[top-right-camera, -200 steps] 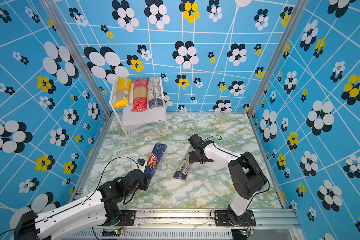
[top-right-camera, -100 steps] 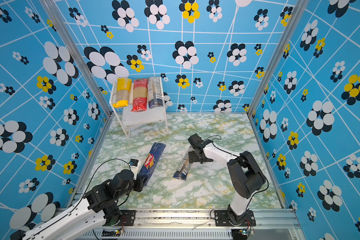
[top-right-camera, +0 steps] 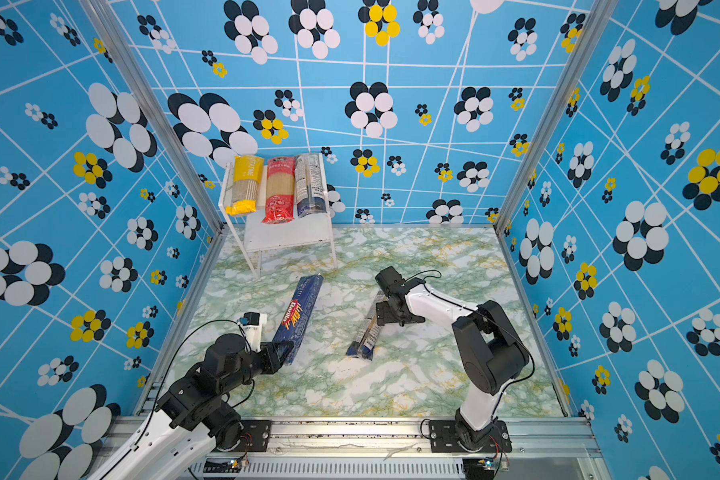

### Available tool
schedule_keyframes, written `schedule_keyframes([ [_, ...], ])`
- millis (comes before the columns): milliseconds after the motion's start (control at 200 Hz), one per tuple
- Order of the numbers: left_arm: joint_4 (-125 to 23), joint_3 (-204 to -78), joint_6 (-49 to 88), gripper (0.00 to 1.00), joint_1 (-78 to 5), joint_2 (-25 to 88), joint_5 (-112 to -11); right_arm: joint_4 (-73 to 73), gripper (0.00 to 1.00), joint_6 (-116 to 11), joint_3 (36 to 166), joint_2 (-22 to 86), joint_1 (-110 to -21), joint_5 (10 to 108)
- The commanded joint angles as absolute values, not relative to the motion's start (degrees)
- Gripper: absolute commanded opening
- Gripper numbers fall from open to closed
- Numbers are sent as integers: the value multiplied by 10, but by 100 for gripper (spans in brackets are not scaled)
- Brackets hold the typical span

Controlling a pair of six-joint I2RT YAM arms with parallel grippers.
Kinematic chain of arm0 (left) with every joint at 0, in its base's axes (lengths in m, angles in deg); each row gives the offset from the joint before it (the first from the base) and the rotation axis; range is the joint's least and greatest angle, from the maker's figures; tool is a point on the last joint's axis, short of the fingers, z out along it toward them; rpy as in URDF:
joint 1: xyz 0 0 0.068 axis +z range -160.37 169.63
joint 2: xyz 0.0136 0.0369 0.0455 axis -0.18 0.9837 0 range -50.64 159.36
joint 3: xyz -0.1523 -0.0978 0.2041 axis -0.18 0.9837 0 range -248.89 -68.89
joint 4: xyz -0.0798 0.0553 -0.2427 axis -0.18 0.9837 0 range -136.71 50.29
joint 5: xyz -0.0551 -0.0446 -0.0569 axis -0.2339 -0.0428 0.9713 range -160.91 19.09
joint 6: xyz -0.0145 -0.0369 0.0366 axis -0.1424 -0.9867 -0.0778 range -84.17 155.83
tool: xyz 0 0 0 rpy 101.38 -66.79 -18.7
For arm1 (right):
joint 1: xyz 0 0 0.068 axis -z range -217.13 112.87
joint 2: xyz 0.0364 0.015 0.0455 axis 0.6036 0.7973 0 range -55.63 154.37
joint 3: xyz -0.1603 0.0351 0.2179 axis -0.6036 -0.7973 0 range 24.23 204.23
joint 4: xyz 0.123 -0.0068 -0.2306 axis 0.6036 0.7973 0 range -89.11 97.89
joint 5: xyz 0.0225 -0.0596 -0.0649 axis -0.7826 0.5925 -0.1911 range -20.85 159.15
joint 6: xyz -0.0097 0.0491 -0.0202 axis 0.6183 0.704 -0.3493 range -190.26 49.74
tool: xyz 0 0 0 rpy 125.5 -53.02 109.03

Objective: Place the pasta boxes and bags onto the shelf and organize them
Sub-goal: 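Close the left gripper on the blue Barilla box and lift it upright, then carry the upright Barilla box with the left gripper toward the shelf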

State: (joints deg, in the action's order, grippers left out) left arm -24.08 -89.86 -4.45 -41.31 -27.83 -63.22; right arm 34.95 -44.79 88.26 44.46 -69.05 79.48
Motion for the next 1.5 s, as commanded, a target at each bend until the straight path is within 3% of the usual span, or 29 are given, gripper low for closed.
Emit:
schedule_keyframes([
  [0, -383, -898, -69, 0, -384, -301, -575, 352, 99, -447, 890, 461, -688, 788],
  [835, -555, -909, -138, 0, -233, -255, -392, 350, 99, -445, 880, 459, -689, 793],
  [1500, -627, -970, -124, 0, -144, -181, -346, 351, 99, -445, 877, 456, -688, 796],
])
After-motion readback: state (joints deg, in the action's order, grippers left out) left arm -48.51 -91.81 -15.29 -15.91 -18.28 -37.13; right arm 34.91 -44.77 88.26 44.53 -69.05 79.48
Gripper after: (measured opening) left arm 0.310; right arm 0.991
